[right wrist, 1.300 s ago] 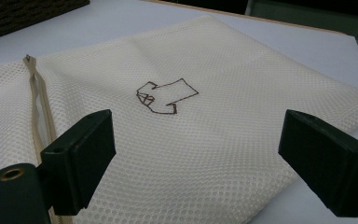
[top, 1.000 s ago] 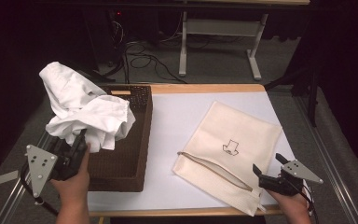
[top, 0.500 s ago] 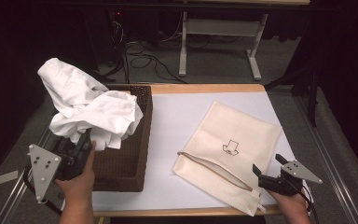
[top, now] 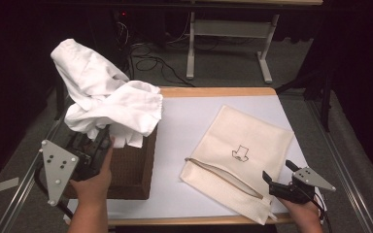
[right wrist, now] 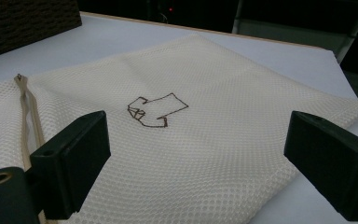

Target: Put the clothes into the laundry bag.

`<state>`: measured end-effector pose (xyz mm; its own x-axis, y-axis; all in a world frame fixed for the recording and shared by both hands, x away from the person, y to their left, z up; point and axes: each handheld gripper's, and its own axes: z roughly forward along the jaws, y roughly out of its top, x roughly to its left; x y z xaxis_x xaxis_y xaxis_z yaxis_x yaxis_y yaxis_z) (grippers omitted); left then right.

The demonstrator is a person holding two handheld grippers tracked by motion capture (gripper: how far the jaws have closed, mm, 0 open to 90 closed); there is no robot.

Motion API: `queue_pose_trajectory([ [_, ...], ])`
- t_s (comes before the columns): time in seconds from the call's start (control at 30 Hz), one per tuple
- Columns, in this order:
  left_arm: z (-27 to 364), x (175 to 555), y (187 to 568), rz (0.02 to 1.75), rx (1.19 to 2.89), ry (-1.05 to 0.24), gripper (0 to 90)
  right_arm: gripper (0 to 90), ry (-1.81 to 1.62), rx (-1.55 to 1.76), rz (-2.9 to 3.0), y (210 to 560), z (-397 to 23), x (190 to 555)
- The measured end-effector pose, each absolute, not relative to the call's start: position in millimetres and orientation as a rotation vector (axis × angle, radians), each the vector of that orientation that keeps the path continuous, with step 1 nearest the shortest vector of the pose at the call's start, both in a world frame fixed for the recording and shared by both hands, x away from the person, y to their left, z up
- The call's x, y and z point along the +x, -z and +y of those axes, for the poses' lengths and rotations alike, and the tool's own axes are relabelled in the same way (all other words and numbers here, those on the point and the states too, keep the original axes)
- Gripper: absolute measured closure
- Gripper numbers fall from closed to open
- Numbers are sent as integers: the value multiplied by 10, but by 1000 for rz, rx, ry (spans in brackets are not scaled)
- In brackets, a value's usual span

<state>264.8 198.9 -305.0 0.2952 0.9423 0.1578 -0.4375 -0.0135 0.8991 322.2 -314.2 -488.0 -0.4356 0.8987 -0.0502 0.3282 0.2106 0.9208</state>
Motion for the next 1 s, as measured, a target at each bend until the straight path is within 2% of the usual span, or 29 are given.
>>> queue_pose_trajectory([
  [0.23, 1671, 2694, 2968, 547, 1091, -1141, 773, 99, -1219, 1138, 1888, 4874, -3143, 3226],
  [0.6, 1138, 2810, 3085, 500, 1163, -1024, 773, 142, -1245, 1137, 1879, 4858, -3192, 3209],
  [0.8, 1031, 2807, 3186, 490, 1195, -1000, 773, 162, -1259, 1137, 1899, 4864, -3178, 3221],
  [1.0, 1092, 2695, 3331, 502, 1227, -979, 773, 197, -1273, 1133, 1933, 4884, -3150, 3237],
])
